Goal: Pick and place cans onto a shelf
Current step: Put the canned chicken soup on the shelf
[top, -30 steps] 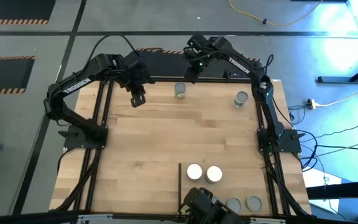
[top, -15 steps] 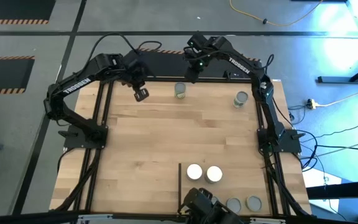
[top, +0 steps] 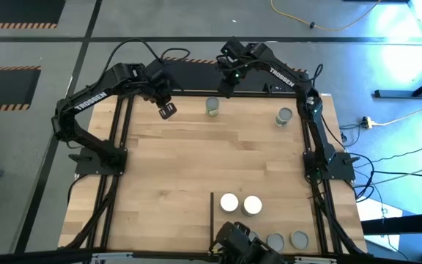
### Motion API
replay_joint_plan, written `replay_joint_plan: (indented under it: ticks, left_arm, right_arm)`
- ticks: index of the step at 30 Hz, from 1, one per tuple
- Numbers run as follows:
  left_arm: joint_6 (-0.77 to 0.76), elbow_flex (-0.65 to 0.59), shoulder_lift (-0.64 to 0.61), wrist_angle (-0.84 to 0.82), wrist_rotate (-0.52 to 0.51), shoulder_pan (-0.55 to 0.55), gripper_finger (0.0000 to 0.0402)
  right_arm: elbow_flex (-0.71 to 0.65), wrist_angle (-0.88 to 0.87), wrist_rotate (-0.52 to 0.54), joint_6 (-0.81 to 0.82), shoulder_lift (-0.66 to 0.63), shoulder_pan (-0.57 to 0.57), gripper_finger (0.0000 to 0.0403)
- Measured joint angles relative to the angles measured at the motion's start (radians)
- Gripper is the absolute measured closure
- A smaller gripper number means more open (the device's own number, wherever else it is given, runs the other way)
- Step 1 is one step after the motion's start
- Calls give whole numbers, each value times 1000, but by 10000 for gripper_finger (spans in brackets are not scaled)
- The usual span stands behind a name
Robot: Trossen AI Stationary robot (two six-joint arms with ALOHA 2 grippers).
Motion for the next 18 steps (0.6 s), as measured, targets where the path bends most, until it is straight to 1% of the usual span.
replay_joint_plan:
  ticks: [7,10,13,18]
  left_arm:
    - [-75,0,16,-42,1,10,327]
    - [-47,0,41,-45,5,23,320]
    - [96,0,76,-12,1,36,319]
    - [451,0,142,103,41,46,321]
  right_arm:
    - [0,0,0,-7,0,0,304]
    - [0,0,-16,-37,0,0,304]
    - [2,-4,-55,-82,-4,0,304]
    - [2,-19,-60,-105,-36,-1,304]
